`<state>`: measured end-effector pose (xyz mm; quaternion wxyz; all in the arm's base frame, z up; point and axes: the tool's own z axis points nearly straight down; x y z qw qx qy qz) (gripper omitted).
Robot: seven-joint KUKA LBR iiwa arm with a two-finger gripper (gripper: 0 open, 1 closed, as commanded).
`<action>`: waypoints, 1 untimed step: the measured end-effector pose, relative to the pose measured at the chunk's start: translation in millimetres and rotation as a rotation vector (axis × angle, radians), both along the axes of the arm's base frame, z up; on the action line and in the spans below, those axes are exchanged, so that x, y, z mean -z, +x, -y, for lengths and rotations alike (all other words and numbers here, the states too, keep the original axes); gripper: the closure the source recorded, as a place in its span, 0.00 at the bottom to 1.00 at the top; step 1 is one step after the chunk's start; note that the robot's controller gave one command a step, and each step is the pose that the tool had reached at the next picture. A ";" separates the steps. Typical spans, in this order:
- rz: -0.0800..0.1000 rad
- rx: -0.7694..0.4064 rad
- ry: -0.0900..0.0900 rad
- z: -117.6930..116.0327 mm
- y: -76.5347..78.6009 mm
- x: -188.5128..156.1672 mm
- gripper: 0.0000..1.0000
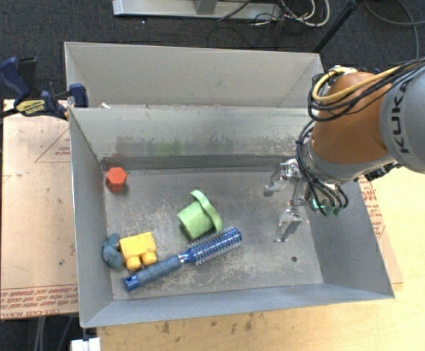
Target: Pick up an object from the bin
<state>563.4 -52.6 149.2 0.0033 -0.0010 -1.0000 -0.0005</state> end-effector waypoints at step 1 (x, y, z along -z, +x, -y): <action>0.017 0.036 -0.001 -55.6 -63.1 73.3 0.00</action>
Offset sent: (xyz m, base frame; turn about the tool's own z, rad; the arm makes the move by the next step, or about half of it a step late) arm -0.0664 0.0546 -0.0769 0.0368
